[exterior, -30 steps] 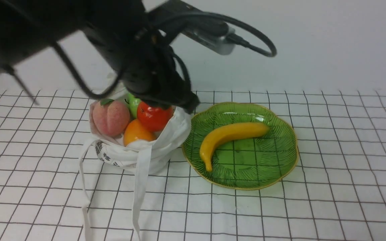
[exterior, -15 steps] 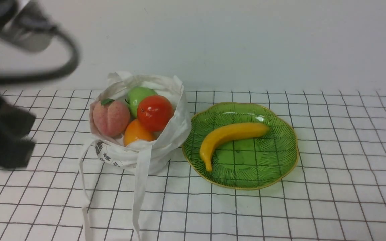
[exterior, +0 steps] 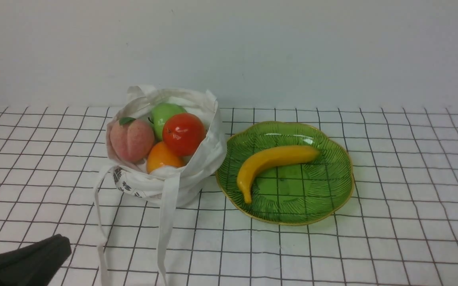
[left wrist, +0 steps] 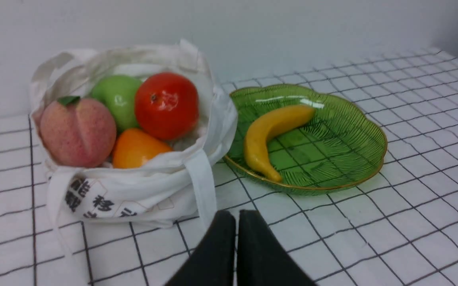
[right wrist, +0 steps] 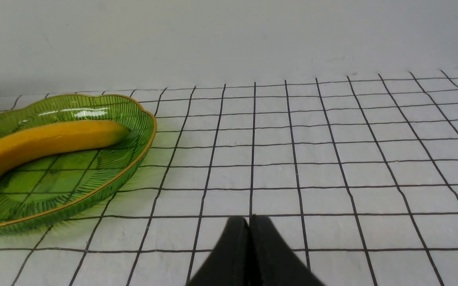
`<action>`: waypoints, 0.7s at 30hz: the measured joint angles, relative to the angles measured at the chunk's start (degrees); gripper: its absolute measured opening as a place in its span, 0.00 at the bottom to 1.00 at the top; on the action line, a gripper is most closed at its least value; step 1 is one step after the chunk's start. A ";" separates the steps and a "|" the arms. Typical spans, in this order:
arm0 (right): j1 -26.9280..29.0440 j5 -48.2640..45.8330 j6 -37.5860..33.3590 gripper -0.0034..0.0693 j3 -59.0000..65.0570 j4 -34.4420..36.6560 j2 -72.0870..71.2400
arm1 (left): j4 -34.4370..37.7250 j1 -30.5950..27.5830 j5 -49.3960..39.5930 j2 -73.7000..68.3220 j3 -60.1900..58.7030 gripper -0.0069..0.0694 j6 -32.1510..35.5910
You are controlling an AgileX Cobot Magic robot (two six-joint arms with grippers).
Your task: Take the fruit out of the bag on the white checkered tablecloth and place them on the plate.
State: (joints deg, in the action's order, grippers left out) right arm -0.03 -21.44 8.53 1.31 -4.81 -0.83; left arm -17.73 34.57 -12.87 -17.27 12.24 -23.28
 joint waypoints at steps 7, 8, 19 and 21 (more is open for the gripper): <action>0.00 0.00 0.00 0.03 0.00 0.00 0.00 | -0.45 0.00 1.33 0.40 -5.07 0.08 0.00; 0.00 0.00 0.00 0.03 0.00 0.00 0.00 | -0.45 0.00 1.27 0.40 -5.39 0.08 0.00; 0.00 0.00 0.00 0.03 0.00 0.00 0.00 | 3.07 -2.67 1.53 0.96 -7.46 0.08 5.43; 0.00 0.00 0.00 0.03 0.00 0.00 0.00 | 8.36 -6.08 2.19 1.97 -8.64 0.08 10.67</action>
State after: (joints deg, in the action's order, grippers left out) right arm -0.03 -21.44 8.53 1.31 -4.81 -0.83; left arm -9.37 28.49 -10.67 -15.31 3.60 -12.61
